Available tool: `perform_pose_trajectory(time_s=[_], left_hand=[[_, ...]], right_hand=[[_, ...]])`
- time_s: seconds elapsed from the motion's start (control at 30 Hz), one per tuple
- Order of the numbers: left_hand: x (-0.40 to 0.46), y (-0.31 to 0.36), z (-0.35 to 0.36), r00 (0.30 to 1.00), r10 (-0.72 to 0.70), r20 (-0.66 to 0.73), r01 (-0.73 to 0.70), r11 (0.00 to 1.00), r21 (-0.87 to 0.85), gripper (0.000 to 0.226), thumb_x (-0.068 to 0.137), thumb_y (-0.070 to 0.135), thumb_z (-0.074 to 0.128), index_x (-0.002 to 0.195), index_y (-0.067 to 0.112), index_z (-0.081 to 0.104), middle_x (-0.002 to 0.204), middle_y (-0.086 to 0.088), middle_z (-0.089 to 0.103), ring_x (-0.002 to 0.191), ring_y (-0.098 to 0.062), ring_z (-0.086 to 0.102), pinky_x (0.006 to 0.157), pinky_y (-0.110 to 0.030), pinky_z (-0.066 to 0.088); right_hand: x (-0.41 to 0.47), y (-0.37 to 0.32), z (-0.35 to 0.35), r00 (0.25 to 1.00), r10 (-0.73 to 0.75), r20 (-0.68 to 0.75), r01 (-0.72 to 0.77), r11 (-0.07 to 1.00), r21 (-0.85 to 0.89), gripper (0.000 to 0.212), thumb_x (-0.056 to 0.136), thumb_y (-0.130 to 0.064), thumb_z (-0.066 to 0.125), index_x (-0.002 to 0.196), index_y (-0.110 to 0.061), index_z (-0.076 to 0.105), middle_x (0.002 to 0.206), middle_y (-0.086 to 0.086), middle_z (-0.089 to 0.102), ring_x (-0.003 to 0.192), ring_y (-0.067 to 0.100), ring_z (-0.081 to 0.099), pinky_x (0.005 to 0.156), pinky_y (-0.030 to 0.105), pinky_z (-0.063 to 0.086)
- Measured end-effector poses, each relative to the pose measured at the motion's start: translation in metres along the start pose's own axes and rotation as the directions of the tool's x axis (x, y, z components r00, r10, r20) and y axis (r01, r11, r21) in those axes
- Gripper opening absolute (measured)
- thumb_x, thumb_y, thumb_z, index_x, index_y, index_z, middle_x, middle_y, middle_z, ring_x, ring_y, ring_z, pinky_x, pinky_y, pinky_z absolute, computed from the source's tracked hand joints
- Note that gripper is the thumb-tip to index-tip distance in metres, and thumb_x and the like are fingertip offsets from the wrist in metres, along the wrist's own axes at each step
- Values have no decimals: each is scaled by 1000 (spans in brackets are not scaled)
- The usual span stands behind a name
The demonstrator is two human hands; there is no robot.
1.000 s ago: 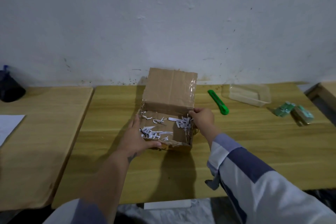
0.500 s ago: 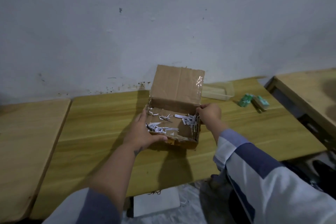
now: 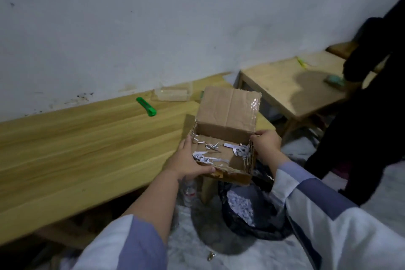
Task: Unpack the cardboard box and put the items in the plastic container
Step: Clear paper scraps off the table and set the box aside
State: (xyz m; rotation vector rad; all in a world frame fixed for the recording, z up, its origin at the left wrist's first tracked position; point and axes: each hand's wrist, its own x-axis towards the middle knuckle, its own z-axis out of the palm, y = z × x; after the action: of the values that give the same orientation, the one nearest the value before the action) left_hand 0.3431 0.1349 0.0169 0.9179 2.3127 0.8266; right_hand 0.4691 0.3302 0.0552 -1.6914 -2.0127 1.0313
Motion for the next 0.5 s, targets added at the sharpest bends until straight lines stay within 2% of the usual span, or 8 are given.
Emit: perform_pose_trajectory(time_s=[0.07,0.13,0.2,0.27,0.37,0.5], left_hand=[[0,28,36,998,30,55,-31,1000,0,137,52,60,83,153,24,-2,161,5,7,145,-19,22,114,-37,29],[-2,52,69,992,54,114,-53,998,-17,136,54,58,84,153,25,-3,161,4,6,145,-20,21,115,-38,28],[-3,72,98,984,69,162,-67,998,-16,136,51,60,84,153,27,-1,160,4,8,145,-20,22,115,-41,29],[-2,88,121,975,83,208,-81,997,-17,137,44,65,83,152,30,6,159,4,15,143,-19,26,114,-42,31],[6,101,150,957,104,271,-101,995,-26,136,36,69,83,149,35,14,153,6,28,137,-17,36,110,-41,36],[32,92,188,934,76,349,-75,997,-18,139,27,80,79,145,40,18,147,14,37,132,-11,43,107,-43,41]], right_hand=[[9,34,-32,999,28,-36,-27,1000,14,19,86,-14,60,98,-7,74,99,13,73,94,30,65,71,27,46],[16,67,-60,996,66,-59,-65,998,26,21,85,-14,61,102,-10,73,101,10,73,98,30,65,77,28,50],[23,99,-83,990,116,-83,-113,993,45,22,84,-15,61,102,-12,73,103,11,72,97,31,65,84,37,55],[30,129,-98,980,170,-101,-163,984,69,20,83,-14,63,100,-12,73,103,11,72,95,31,66,83,44,57],[41,167,-109,962,249,-108,-240,966,95,22,84,-15,64,104,-11,72,107,11,71,98,29,65,85,42,56],[62,206,-101,937,337,-96,-326,939,111,25,84,-18,64,107,-12,71,109,10,71,99,30,65,85,39,55]])
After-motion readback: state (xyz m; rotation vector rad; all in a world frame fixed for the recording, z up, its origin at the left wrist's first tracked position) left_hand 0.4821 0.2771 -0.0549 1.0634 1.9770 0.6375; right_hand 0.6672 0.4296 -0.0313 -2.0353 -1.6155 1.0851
